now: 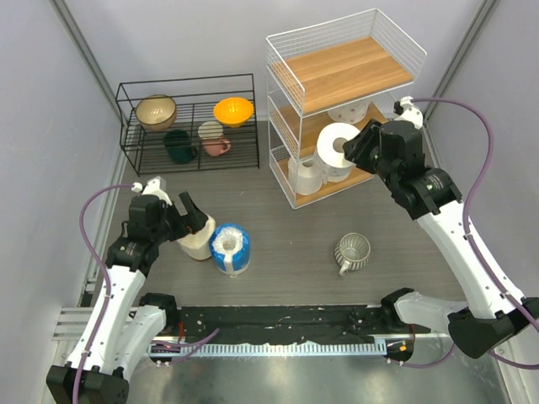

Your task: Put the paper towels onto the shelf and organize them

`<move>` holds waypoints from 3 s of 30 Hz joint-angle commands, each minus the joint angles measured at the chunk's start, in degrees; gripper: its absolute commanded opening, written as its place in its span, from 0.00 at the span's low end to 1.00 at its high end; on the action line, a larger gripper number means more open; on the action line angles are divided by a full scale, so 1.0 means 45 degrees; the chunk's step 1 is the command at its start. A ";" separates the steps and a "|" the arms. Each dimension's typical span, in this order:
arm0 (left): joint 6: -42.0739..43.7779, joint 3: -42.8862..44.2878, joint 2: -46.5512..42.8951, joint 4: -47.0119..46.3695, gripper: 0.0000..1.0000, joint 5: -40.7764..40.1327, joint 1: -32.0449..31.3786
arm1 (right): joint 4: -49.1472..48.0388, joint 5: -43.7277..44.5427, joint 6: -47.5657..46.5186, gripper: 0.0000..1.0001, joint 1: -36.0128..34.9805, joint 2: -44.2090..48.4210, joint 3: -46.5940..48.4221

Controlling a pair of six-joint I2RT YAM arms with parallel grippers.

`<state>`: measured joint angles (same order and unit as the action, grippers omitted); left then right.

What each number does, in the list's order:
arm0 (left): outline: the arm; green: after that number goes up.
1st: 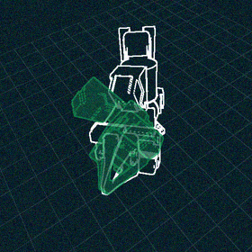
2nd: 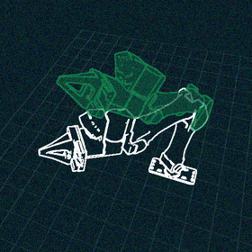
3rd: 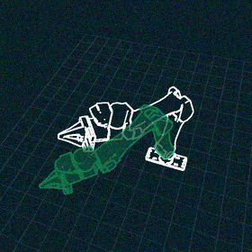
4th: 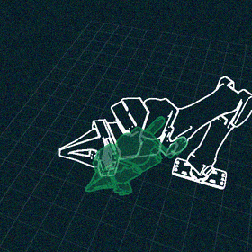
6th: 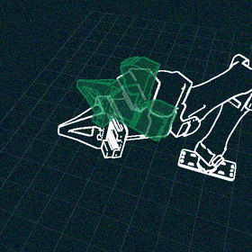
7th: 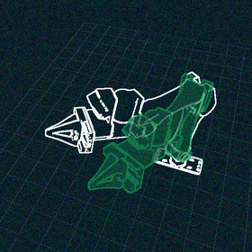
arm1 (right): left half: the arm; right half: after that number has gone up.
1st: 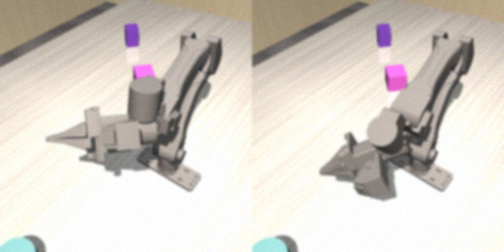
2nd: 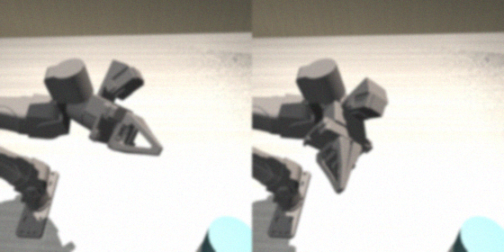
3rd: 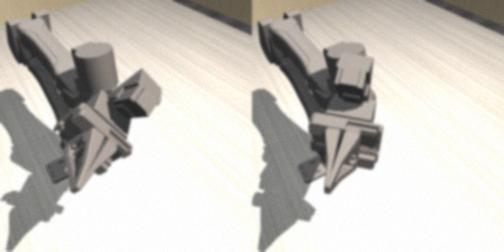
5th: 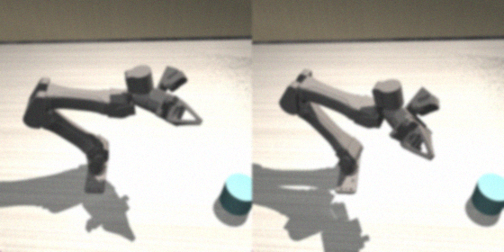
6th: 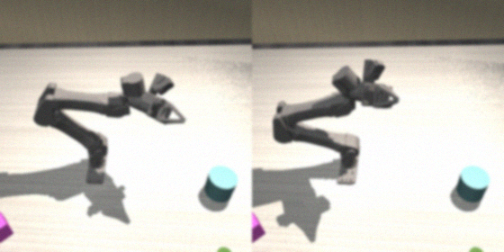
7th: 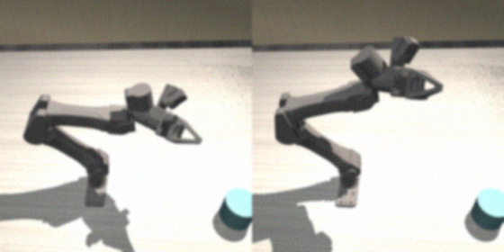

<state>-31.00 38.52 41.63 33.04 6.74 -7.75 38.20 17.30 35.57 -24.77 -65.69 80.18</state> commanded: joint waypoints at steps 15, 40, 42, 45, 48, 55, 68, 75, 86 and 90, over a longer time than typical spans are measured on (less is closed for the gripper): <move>0.0073 -0.0006 -0.0051 -0.0447 1.00 0.0337 -0.0017 | -0.1847 -0.0719 -0.0053 0.45 0.0427 -0.0362 0.1361; 0.0073 -0.0006 0.0046 -0.0447 1.00 0.0338 -0.0036 | -0.1886 -0.2301 -0.0365 0.45 0.1345 -0.2784 0.3606; 0.0073 -0.0006 0.0047 -0.0447 1.00 0.0396 -0.0017 | -0.1770 -0.2399 -0.0463 0.45 0.1384 -0.3095 0.3995; 0.0073 0.0013 0.0105 -0.0447 1.00 0.0396 -0.0036 | -0.1672 -0.2516 -0.0541 0.45 0.1501 -0.3505 0.4523; 0.0073 -0.0006 0.0066 -0.0466 1.00 0.0377 -0.0036 | -0.1633 -0.2730 -0.0522 0.45 0.1560 -0.3760 0.4817; 0.0073 -0.0006 0.0047 -0.0447 1.00 0.0357 -0.0036 | -0.1749 -0.3082 -0.0424 0.44 0.1619 -0.4230 0.4799; 0.0073 -0.0006 0.0066 -0.0447 1.00 0.0377 -0.0017 | -0.3955 -0.2868 0.0103 0.60 0.1658 -0.2766 0.1500; 0.0073 -0.0006 0.0066 -0.0467 1.00 0.0377 -0.0055 | -0.4893 -0.2517 0.0220 0.69 0.1678 -0.1634 0.0153; 0.0073 -0.0006 0.0047 -0.0447 1.00 0.0357 -0.0036 | -0.6144 -0.2360 0.0181 0.70 0.1736 -0.0655 -0.1021; 0.0073 -0.0006 0.0047 -0.0447 1.00 0.0338 -0.0056 | -0.6300 -0.2536 0.0220 0.70 0.1756 -0.0481 -0.1196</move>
<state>-31.00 38.52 42.00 32.91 7.18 -7.77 13.78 5.89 36.47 -17.12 -69.36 75.77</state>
